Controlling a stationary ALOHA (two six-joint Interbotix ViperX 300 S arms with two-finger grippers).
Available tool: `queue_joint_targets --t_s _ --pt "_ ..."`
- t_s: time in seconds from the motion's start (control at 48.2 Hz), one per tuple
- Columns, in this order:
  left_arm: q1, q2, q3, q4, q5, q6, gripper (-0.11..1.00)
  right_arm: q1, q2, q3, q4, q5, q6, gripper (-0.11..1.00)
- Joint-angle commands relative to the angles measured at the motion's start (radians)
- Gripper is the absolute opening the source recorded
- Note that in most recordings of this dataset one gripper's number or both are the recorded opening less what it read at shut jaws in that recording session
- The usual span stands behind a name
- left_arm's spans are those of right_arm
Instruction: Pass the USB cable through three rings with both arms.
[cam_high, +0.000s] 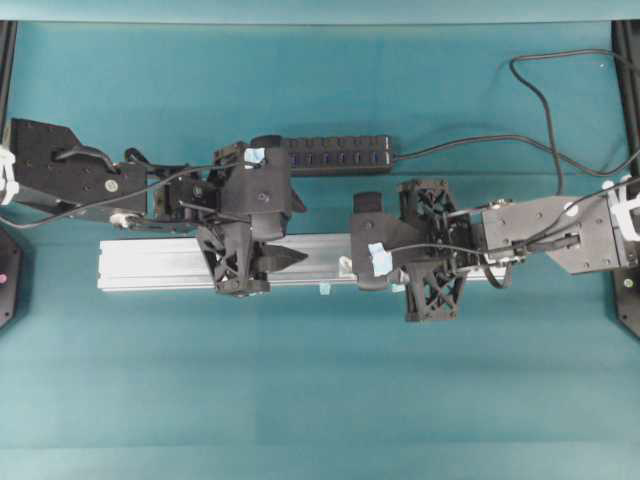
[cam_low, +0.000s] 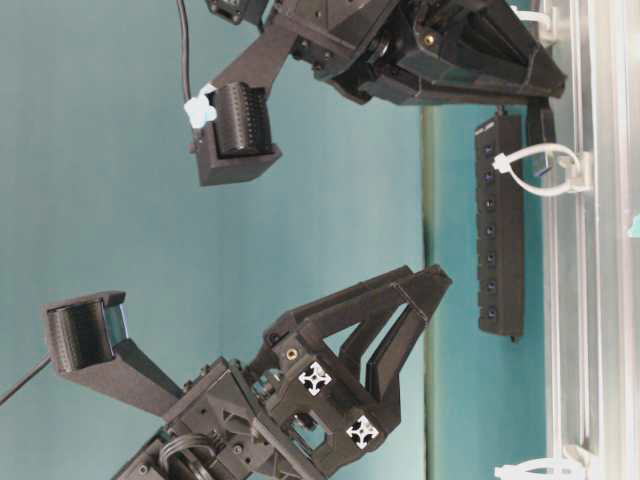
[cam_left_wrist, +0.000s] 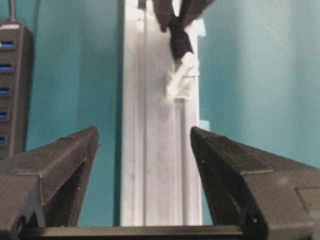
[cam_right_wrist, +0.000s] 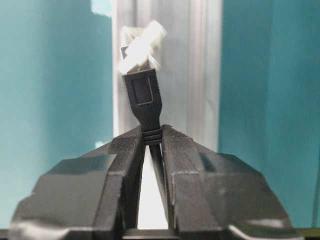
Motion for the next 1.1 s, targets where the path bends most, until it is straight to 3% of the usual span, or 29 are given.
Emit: queue_joint_targets --t_s 0.0,0.913,1.079 --pt "-0.003 -0.020 -0.006 0.003 -0.005 -0.002 0.79 0.012 -0.003 -0.021 0.003 -0.023 0.005 -0.04" --pt "-0.018 -0.058 0.032 0.003 -0.005 -0.005 0.79 0.011 0.051 -0.077 0.003 -0.032 0.018 -0.04" --pt "-0.021 -0.058 0.032 0.002 -0.005 -0.005 0.79 0.002 0.057 -0.086 0.006 -0.060 0.083 -0.04"
